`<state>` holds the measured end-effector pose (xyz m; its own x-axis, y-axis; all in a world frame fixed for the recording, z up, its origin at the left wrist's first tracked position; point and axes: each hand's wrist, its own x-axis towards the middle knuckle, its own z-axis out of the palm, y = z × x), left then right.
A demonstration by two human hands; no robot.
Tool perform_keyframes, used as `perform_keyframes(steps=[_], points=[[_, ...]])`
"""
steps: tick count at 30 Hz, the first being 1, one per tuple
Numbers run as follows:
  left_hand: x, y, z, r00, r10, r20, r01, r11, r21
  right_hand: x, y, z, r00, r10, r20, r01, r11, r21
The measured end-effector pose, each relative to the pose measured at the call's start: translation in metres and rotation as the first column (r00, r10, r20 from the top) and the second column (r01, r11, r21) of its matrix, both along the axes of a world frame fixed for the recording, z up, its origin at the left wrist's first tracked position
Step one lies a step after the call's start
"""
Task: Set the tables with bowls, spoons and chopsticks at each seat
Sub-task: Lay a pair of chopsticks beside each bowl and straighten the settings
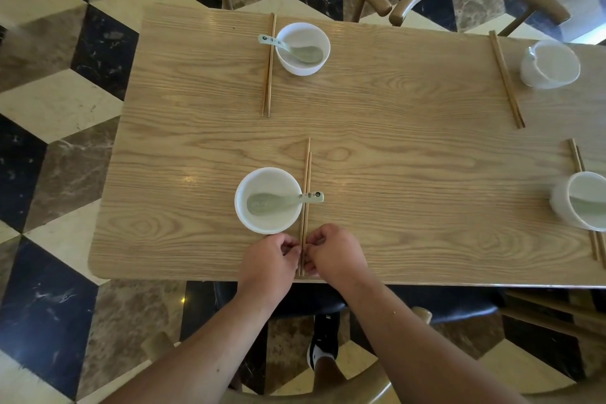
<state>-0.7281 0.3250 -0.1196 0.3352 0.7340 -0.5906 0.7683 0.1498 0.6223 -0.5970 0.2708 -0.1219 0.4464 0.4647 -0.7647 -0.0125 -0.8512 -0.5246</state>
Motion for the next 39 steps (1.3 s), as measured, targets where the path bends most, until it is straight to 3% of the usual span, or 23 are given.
perform_keyframes(steps=[27, 34, 37, 39], points=[[0.002, 0.0, 0.002, 1.0, -0.002, -0.007, 0.002, 1.0, -0.002, 0.001, -0.001, 0.004, 0.999, 0.03, 0.019, -0.03, 1.0, -0.009], [0.0, -0.001, 0.015, 0.999, 0.042, 0.028, -0.039, 0.995, -0.095, 0.003, -0.007, 0.017, 1.0, 0.014, -0.024, -0.014, 1.0, 0.007], [-0.003, -0.007, 0.03, 0.999, 0.043, 0.011, -0.041, 0.993, -0.107, 0.011, -0.022, 0.033, 0.996, 0.094, 0.003, -0.094, 0.995, 0.026], [-0.01, -0.013, 0.039, 0.999, 0.015, -0.037, -0.019, 0.994, -0.105, 0.016, -0.034, 0.04, 0.971, 0.214, 0.108, -0.219, 0.975, 0.036]])
